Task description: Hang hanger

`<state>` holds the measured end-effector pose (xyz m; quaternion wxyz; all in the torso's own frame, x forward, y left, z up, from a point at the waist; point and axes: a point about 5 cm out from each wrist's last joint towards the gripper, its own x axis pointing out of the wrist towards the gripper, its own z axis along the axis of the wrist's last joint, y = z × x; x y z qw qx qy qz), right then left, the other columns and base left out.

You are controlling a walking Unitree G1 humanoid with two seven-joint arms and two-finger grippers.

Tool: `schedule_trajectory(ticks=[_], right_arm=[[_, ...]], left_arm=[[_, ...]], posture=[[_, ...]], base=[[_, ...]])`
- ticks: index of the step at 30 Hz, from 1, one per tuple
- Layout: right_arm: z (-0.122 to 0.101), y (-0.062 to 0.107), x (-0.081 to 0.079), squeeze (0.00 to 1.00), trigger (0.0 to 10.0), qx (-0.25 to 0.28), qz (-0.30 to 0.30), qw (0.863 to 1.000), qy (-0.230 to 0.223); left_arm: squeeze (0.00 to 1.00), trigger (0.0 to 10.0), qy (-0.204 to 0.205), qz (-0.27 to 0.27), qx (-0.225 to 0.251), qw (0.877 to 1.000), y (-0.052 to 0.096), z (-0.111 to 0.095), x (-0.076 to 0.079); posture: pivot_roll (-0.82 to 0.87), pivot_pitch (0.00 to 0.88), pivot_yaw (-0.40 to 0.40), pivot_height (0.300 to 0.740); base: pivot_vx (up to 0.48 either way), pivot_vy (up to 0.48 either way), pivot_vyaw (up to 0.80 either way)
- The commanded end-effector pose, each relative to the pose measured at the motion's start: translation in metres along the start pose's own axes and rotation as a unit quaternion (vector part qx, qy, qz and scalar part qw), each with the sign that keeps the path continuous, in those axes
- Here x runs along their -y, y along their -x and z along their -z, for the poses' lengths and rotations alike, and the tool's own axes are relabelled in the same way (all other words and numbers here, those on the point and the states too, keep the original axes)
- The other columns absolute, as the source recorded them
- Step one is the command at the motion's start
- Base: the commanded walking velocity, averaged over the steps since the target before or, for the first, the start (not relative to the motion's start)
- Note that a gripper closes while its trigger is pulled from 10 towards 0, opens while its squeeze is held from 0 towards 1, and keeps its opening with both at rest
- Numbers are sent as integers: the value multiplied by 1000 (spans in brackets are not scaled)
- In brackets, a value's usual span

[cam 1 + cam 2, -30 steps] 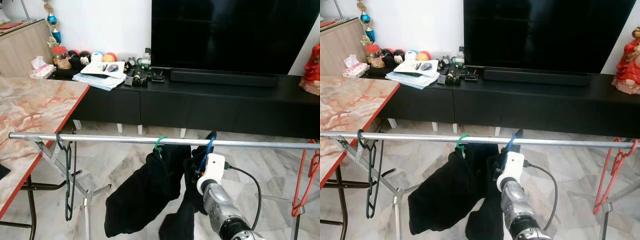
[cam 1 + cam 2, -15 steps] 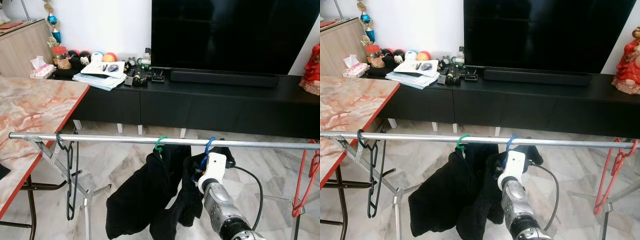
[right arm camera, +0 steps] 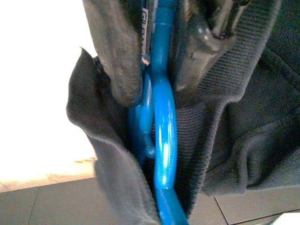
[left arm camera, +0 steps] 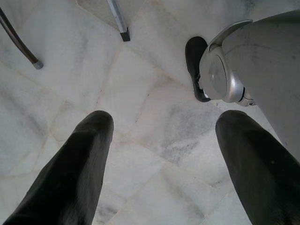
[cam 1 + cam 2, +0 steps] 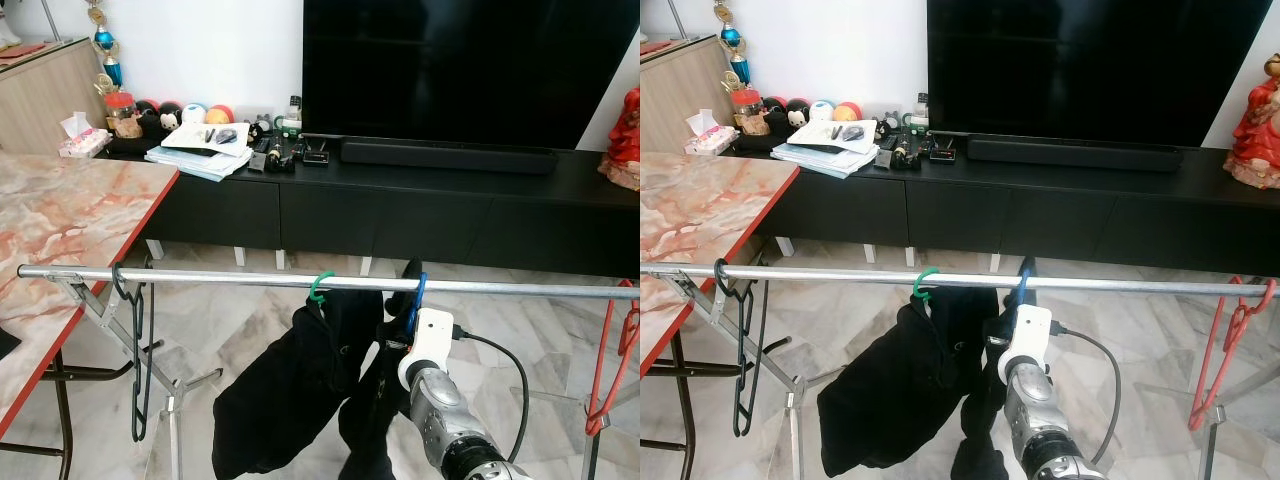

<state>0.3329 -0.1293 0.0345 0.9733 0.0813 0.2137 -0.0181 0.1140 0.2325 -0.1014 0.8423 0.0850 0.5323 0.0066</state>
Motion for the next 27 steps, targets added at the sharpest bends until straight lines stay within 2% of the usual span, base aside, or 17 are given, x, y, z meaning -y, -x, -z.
schedule_trajectory(ticks=[1,4,6,7,16,17,21,22,23,24,27], right_arm=[[3,0,1,0,0,-11,3,1000,6],[3,0,2,0,0,-12,6,1000,7],[3,0,3,0,4863,-12,11,1000,11],[3,0,4,0,10000,-13,12,1000,13],[4,0,3,4,10000,-15,6,1000,14],[4,0,2,1000,10000,-14,4,1000,14],[4,0,2,1000,10000,-14,3,1000,15],[4,0,3,863,10000,-14,6,1000,17],[4,0,3,863,10000,-14,8,1000,17],[3,0,3,0,10000,-14,9,1000,18],[3,0,5,0,10000,-15,13,1000,18]], left_arm=[[0,10000,-10,2,-5,1000,0,1,0],[0,10000,-9,3,-5,1000,0,1,0],[0,10000,-8,4,-5,1000,0,1,0],[0,10000,-8,4,-5,1000,0,1,0],[0,10000,-9,4,-5,1000,0,1,0],[0,10000,-9,4,-5,1000,0,1,0],[0,10000,-9,5,-5,1000,0,1,0],[0,10000,-9,5,-5,1000,0,1,0],[0,10000,-9,5,-5,1000,0,1,0],[0,10000,-9,5,-5,1000,0,1,0],[0,10000,-9,6,-5,1000,0,1,0]], posture=[[185,0,5,740],[185,0,4,740],[184,0,4,740],[184,0,4,740],[187,0,3,740],[187,0,3,740],[187,0,3,740],[187,0,3,740],[187,0,3,740],[187,0,3,740],[188,0,4,740]], base=[[0,0,0],[0,0,0],[0,0,0],[0,0,0],[0,0,0],[0,0,0],[0,0,0],[0,0,0],[0,0,0],[0,0,0],[0,0,0]])
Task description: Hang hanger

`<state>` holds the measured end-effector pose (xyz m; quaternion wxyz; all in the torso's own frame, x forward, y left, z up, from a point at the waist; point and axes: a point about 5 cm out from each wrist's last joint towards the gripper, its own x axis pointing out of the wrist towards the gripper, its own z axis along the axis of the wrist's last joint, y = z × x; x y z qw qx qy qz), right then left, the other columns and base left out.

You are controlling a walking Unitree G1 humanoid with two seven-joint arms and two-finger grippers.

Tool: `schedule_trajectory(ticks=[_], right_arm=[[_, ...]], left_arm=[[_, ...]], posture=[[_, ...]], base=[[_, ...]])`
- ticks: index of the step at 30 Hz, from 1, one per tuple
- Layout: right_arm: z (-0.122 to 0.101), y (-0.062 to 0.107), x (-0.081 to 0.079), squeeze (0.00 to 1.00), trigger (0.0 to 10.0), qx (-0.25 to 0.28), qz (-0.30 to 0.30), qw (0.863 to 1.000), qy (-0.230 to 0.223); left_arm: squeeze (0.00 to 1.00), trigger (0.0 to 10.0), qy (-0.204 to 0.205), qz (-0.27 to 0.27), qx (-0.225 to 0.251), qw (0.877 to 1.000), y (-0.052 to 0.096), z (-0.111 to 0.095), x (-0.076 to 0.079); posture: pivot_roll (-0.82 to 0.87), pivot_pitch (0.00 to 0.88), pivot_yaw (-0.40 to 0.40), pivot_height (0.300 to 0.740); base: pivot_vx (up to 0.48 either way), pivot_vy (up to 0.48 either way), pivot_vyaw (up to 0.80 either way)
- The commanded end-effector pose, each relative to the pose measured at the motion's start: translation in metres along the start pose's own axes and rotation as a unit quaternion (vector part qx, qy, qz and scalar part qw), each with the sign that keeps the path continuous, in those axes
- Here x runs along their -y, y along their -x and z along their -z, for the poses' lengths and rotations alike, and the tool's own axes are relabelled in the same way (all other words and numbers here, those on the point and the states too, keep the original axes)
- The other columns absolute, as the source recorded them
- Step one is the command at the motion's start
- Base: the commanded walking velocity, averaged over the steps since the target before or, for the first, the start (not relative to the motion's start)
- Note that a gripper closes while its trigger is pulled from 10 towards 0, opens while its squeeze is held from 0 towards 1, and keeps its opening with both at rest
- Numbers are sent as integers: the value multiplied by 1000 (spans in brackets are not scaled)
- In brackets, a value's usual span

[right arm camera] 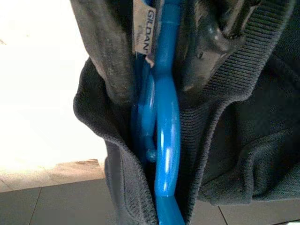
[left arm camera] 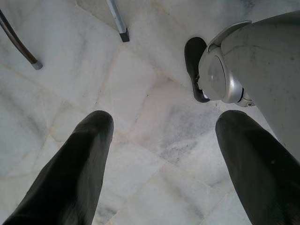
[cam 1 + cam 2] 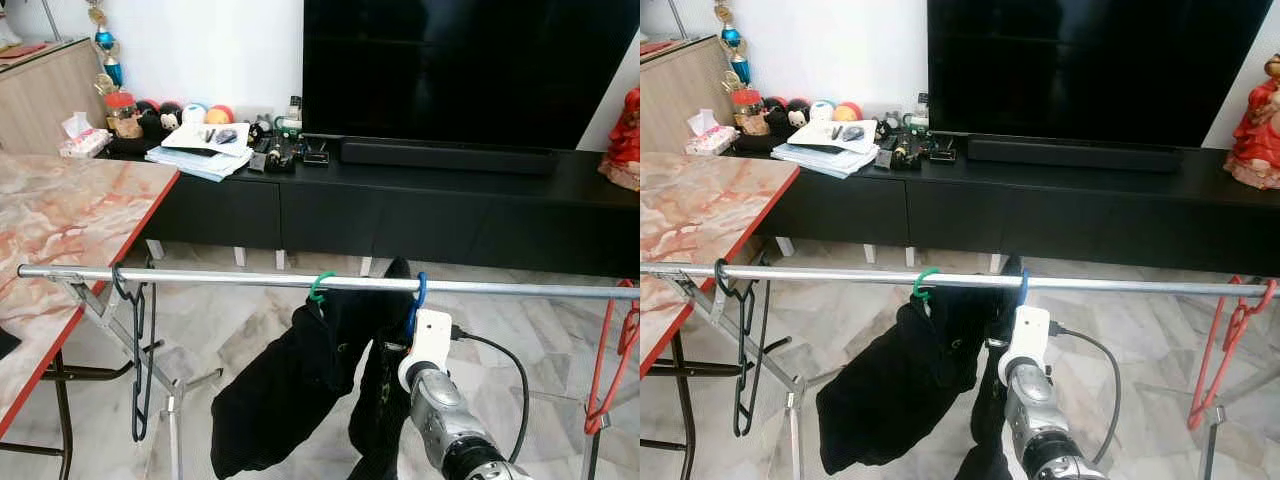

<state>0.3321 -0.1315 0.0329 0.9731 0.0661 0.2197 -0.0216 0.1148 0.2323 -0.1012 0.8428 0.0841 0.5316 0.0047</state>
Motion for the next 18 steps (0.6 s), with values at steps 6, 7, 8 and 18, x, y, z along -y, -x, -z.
schedule_trajectory(ticks=[6,7,8,18], right_arm=[[-2,-1,6,0,10000,-10,10,1000,1],[-2,-1,6,0,10000,-10,11,1000,0],[-2,-2,7,0,1216,-11,11,1000,-2],[0,-2,12,0,0,-26,19,999,-4]], left_arm=[[0,10000,-8,3,-6,1000,0,2,0],[0,10000,-8,3,-6,1000,0,2,0],[0,10000,-8,3,-6,1000,0,2,0],[0,10000,-9,4,-6,1000,0,2,0]], posture=[[188,0,5,740],[188,0,5,740],[191,0,5,740],[193,0,7,740]], base=[[0,0,0],[0,0,0],[0,0,0],[0,0,0]])
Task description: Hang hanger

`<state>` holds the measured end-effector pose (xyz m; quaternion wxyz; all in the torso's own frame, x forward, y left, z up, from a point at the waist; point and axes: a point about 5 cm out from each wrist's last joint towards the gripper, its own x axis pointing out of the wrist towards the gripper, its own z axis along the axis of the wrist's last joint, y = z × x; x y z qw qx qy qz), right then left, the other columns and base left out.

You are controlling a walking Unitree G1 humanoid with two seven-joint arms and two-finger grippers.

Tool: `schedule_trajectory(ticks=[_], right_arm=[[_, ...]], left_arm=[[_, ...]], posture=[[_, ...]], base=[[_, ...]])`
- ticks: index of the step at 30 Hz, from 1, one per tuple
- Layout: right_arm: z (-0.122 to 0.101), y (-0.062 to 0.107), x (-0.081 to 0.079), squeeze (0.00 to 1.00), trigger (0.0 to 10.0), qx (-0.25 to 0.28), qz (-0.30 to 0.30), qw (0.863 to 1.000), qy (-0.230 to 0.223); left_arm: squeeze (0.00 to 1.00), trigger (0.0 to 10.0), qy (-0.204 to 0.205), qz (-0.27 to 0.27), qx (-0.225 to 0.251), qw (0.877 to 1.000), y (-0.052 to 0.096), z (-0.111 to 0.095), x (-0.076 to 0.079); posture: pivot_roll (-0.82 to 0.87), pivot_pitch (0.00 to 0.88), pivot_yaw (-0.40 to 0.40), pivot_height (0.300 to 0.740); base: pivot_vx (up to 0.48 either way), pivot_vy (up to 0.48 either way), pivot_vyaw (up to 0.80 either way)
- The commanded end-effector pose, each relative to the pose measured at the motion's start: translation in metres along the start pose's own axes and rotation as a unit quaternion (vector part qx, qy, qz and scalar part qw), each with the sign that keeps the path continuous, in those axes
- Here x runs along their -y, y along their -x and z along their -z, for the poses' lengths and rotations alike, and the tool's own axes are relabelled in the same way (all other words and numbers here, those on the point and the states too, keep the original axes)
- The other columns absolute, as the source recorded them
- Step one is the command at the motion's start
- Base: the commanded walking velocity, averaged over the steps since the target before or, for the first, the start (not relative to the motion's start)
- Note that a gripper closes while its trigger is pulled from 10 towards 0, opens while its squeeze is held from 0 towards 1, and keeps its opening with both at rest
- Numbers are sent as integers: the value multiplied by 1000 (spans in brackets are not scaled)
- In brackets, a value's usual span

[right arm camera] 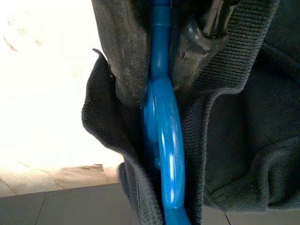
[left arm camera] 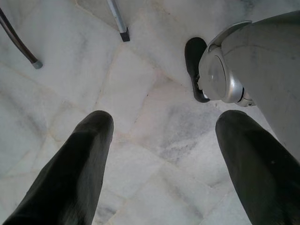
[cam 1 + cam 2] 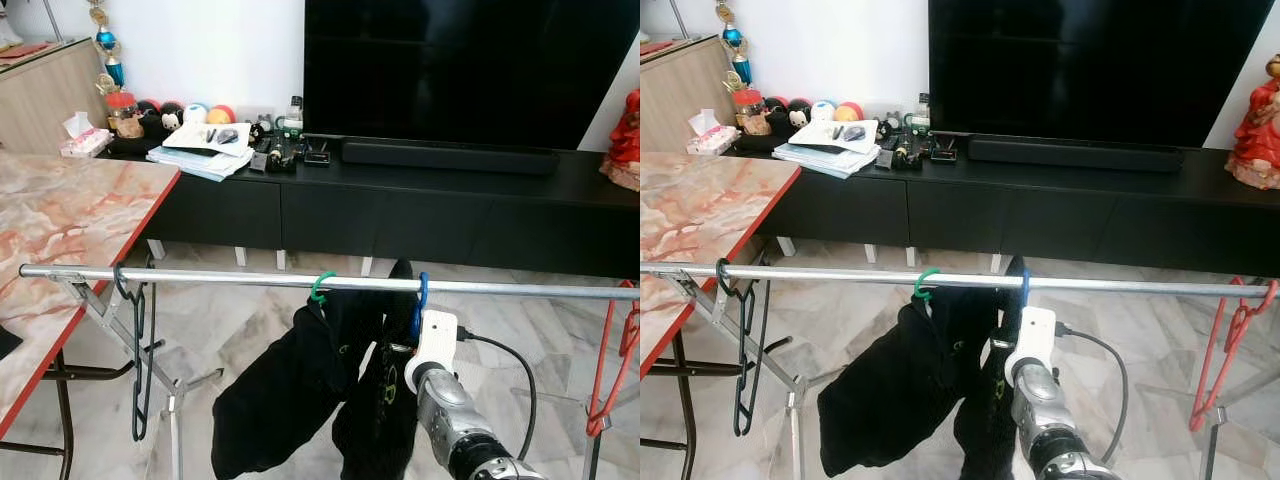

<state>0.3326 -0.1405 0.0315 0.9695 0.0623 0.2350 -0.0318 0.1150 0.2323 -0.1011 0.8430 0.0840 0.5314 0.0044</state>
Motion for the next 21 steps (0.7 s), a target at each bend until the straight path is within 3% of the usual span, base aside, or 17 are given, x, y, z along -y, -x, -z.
schedule_trajectory(ticks=[1,10,15,21], right_arm=[[1,-1,3,0,0,-14,6,1000,-6],[-4,-1,0,0,0,8,-1,1000,-11],[-15,2,0,0,0,74,-8,997,26],[-11,10,11,0,0,129,9,991,24]], left_arm=[[0,10000,-9,4,-6,1000,0,2,0],[0,10000,-11,5,-7,1000,0,2,0],[0,10000,-10,3,-6,1000,0,2,0],[0,10000,-9,2,-5,1000,0,2,0]], posture=[[193,0,7,740],[190,0,6,740],[188,0,1,740],[174,0,0,740]], base=[[0,0,0],[0,0,0],[0,0,0],[0,0,0]])
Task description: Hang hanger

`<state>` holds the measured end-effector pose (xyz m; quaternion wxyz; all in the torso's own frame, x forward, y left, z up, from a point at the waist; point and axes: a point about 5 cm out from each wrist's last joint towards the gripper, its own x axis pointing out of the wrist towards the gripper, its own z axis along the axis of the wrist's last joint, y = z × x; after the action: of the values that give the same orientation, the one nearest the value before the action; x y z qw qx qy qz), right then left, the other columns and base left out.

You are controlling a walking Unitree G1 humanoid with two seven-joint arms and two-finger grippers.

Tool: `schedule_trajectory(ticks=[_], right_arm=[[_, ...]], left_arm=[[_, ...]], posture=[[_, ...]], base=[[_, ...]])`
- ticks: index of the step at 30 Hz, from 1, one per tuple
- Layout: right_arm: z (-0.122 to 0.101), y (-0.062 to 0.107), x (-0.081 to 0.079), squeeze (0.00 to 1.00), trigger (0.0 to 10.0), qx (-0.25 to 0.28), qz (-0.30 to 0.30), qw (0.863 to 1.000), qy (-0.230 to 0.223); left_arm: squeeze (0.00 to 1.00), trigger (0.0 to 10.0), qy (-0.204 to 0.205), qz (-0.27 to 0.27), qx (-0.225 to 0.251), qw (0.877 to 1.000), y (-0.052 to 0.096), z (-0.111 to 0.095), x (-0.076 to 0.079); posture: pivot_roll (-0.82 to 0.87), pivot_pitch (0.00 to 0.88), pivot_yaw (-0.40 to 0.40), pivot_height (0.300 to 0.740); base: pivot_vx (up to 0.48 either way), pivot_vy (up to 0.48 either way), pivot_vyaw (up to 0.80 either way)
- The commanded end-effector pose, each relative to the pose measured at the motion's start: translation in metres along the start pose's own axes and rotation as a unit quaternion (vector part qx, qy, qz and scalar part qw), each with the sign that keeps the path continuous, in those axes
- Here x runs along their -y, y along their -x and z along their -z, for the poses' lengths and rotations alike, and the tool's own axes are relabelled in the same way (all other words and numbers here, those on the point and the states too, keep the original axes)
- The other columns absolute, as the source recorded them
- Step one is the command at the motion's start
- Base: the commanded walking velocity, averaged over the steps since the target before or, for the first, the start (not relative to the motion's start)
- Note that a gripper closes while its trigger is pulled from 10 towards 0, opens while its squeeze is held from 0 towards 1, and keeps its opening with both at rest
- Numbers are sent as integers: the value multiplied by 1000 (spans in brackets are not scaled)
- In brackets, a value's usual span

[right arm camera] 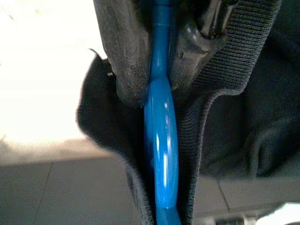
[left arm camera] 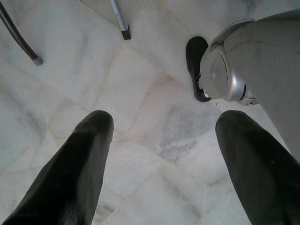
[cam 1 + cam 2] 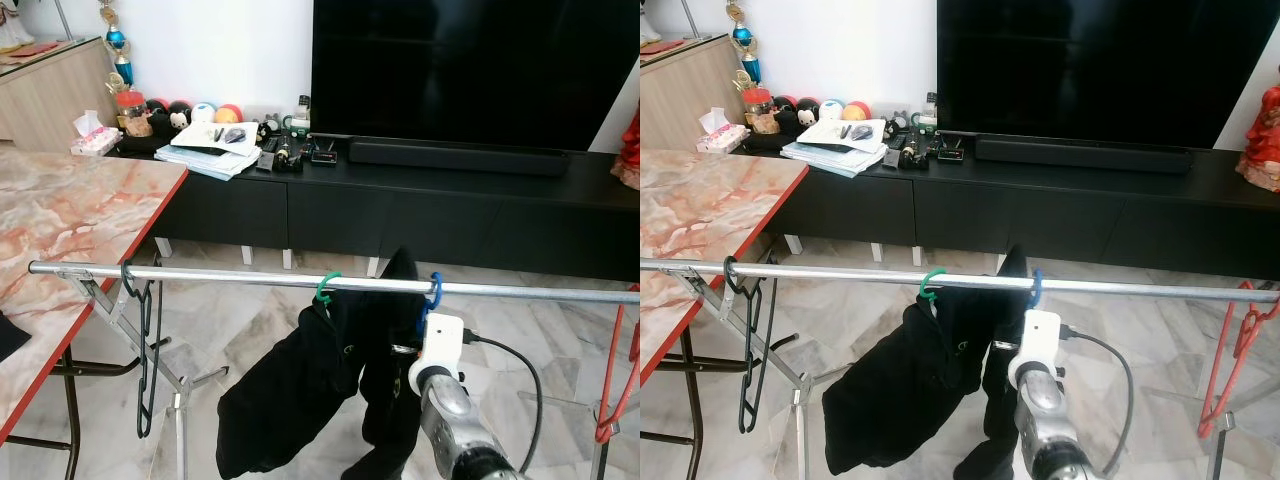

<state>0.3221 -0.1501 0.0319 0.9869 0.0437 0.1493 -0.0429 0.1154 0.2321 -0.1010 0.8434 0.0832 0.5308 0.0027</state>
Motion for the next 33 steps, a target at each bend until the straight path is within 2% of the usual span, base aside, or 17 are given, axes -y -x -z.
schedule_trajectory(ticks=[1,4,11,17,18,19,20,27,30,33], right_arm=[[-14,-2,1,0,0,42,-1,999,9],[-14,2,4,0,0,62,-4,998,-1],[-2,10,-1,0,0,55,-32,998,24],[8,20,2,0,0,51,-36,998,27],[10,21,3,0,1373,48,-35,998,29],[10,22,3,0,9608,46,-34,998,30],[12,22,5,0,10000,43,-29,998,29],[20,23,10,0,10000,14,-5,999,34],[19,23,10,0,10000,14,-7,999,30],[20,23,12,0,10000,9,-2,999,31]], left_arm=[[0,10000,-9,0,-6,1000,0,3,0],[0,10000,-10,1,-7,1000,0,3,0],[0,10000,-12,0,-9,1000,1,4,0],[0,10000,-11,-3,-9,1000,1,4,0],[0,10000,-11,-4,-9,1000,1,4,0],[0,10000,-11,-4,-9,1000,1,4,-1],[0,10000,-11,-5,-9,1000,1,4,-1],[0,10000,-10,-4,-10,1000,1,5,-1],[0,10000,11,-14,-8,1000,1,5,-2],[0,10000,12,-15,-9,1000,1,5,-1]], posture=[[174,0,0,740],[169,0,-1,740],[163,1,-4,740],[163,0,-12,740],[163,0,-12,740],[163,0,-12,740],[162,0,-10,740],[155,0,-3,740],[160,0,-11,740],[166,0,-13,740]], base=[[0,0,0],[0,0,0],[0,0,0],[0,0,0],[0,0,0],[0,0,0],[0,0,0],[0,0,0],[0,0,0],[-291,0,0]])
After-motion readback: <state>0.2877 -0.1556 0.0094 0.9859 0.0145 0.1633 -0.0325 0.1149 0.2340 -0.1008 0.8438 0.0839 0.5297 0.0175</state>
